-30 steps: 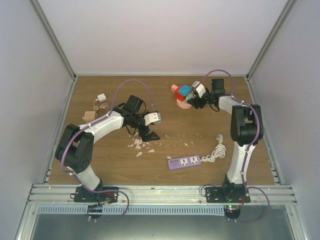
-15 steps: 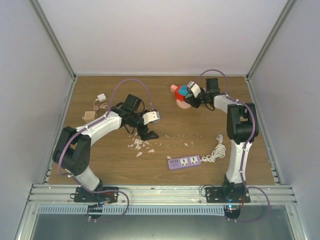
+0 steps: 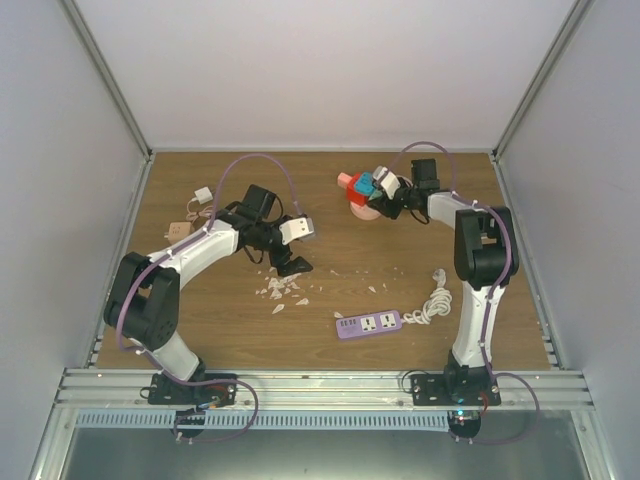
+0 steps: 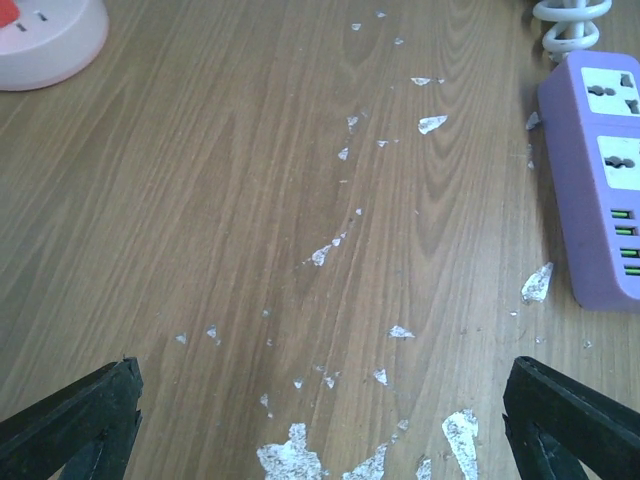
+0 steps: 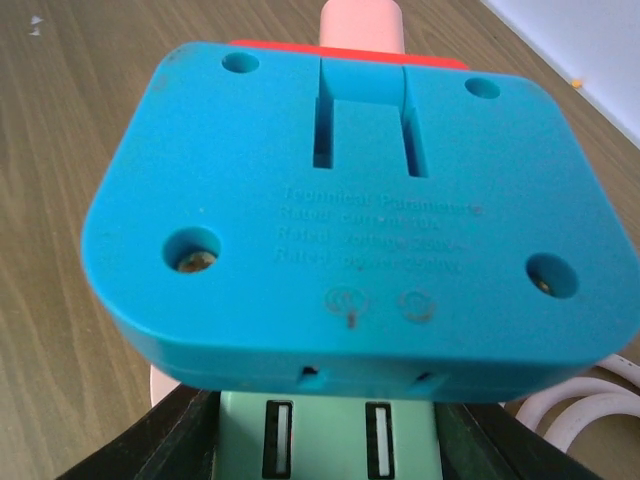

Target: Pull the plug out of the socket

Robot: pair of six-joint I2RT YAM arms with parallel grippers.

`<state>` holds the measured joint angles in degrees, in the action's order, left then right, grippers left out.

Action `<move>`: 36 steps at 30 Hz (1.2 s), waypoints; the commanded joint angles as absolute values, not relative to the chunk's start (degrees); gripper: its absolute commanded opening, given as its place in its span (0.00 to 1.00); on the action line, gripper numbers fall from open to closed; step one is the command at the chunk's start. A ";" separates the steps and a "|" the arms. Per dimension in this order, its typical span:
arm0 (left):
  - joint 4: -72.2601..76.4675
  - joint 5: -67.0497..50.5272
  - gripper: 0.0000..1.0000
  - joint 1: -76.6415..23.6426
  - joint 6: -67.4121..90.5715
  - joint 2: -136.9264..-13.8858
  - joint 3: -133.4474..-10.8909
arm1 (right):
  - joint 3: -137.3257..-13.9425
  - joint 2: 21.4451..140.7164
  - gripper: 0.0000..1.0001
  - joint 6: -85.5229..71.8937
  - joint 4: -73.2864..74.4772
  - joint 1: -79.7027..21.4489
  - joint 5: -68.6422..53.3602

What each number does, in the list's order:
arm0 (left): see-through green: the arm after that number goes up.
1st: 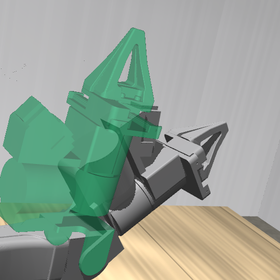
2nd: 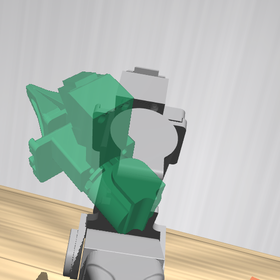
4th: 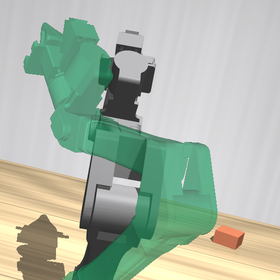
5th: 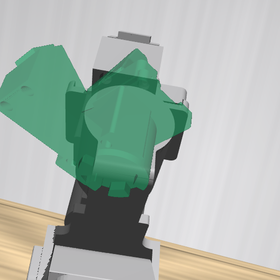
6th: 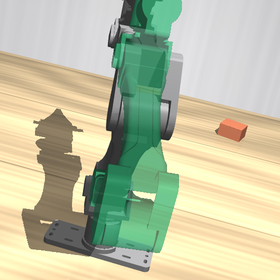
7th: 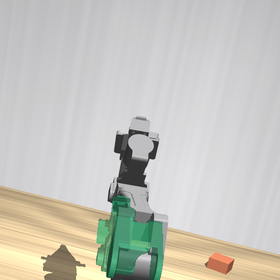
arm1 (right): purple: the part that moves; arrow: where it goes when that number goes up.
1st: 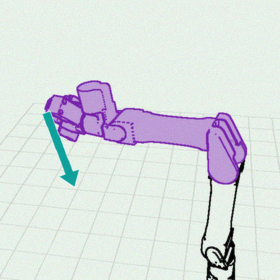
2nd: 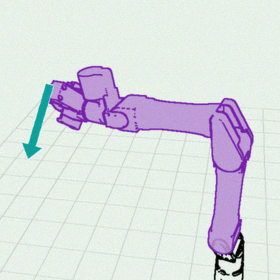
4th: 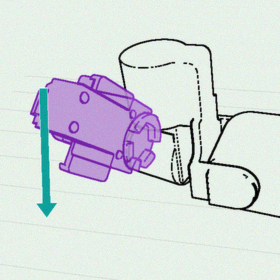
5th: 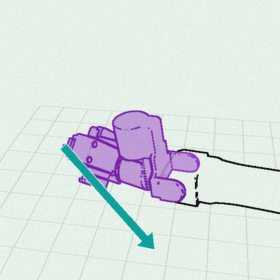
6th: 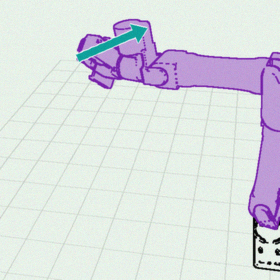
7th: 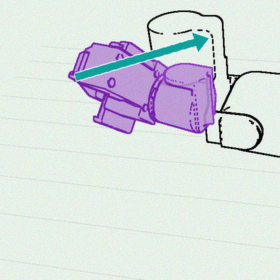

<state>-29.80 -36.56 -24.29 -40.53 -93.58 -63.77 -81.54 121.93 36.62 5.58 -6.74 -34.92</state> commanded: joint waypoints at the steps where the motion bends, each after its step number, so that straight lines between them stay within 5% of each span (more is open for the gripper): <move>1: -29.83 -36.75 0.99 -23.43 -41.31 -92.02 -65.48 | -78.32 120.76 0.23 40.71 8.53 -8.64 -36.65; 36: -31.59 -42.47 0.99 -17.81 -49.45 -95.03 -64.99 | -61.86 106.37 0.18 63.78 30.24 -19.07 -48.47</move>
<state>-32.40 -39.88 -16.73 -47.46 -93.80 -65.30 -64.86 107.72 61.32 25.28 -18.22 -46.96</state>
